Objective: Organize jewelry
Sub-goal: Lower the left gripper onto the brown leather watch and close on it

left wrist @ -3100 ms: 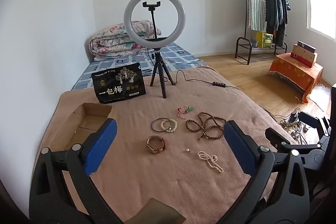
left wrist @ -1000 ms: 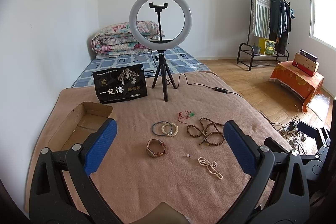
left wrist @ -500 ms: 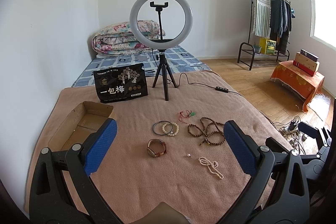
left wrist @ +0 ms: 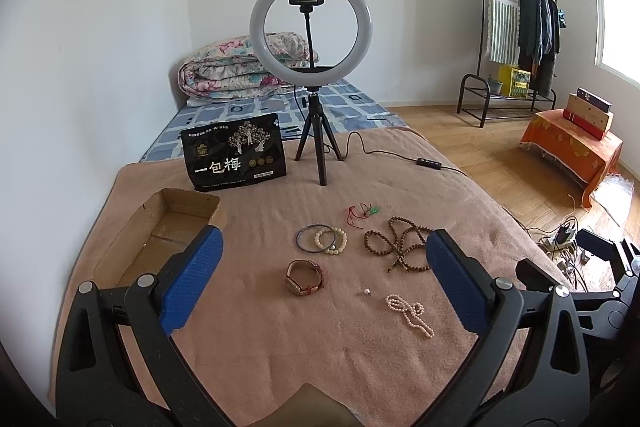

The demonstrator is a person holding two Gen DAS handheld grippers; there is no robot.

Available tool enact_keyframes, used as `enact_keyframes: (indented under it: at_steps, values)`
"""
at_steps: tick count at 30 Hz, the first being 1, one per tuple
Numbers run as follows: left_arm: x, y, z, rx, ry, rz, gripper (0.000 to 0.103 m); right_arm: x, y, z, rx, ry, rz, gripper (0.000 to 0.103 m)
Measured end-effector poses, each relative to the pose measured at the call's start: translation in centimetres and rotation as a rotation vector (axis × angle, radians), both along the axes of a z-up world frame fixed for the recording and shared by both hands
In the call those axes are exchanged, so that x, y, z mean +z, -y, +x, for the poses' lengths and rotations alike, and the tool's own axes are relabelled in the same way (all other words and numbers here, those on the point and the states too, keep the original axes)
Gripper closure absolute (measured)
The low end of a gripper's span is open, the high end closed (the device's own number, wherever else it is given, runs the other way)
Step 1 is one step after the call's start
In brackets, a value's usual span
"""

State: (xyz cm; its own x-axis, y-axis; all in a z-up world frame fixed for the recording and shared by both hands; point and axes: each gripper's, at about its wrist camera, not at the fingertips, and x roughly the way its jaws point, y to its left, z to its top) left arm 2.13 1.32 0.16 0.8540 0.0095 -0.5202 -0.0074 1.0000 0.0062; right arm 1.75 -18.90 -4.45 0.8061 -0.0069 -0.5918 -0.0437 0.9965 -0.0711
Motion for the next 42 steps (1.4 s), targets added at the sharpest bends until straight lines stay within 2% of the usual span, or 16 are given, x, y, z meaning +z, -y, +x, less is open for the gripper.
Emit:
enact_keyframes:
  at_steps: [9, 16, 18, 22, 24, 27, 30, 32, 35, 42]
  values:
    - [-1.1, -3.0, 2.3, 0.044, -0.054, 0.018, 0.000, -0.7, 0.0, 0.8, 0.034, -0.042, -0.008, 0.000]
    - [-1.8, -6.6, 5.5, 0.083, -0.120, -0.038, 0.000, -2.1, -0.3, 3.1, 0.145, -0.118, 0.055, 0.003]
    - [-2.1, -7.0, 6.2, 0.083, -0.126, -0.029, 0.000, -2.6, -0.5, 3.7, 0.173, -0.130, 0.065, 0.003]
    - [-3.8, -7.1, 7.9, 0.070, -0.189, -0.034, 0.001, -3.8, -1.5, 5.0, 0.209, -0.159, 0.001, 0.005]
    - [-5.2, -6.9, 8.9, 0.066, -0.239, -0.033, 0.011, -4.6, -1.9, 5.6, 0.237, -0.180, -0.025, 0.009]
    - [-7.7, -6.4, 10.6, 0.039, -0.328, -0.042, 0.019, -5.9, -2.2, 6.5, 0.265, -0.222, -0.023, 0.011]
    - [-10.1, -6.7, 12.3, 0.044, -0.423, -0.099, 0.039, -7.3, -2.6, 7.2, 0.288, -0.278, -0.023, 0.016]
    - [-11.5, -7.0, 13.3, 0.050, -0.465, -0.128, 0.042, -8.2, -2.9, 7.3, 0.307, -0.299, -0.022, 0.021]
    - [-13.8, -7.3, 14.9, 0.062, -0.521, -0.151, 0.053, -9.5, -3.2, 7.5, 0.327, -0.331, -0.016, 0.023]
    - [-17.2, -7.3, 17.2, 0.044, -0.617, -0.167, 0.064, -11.5, -4.2, 8.5, 0.382, -0.387, -0.011, 0.034]
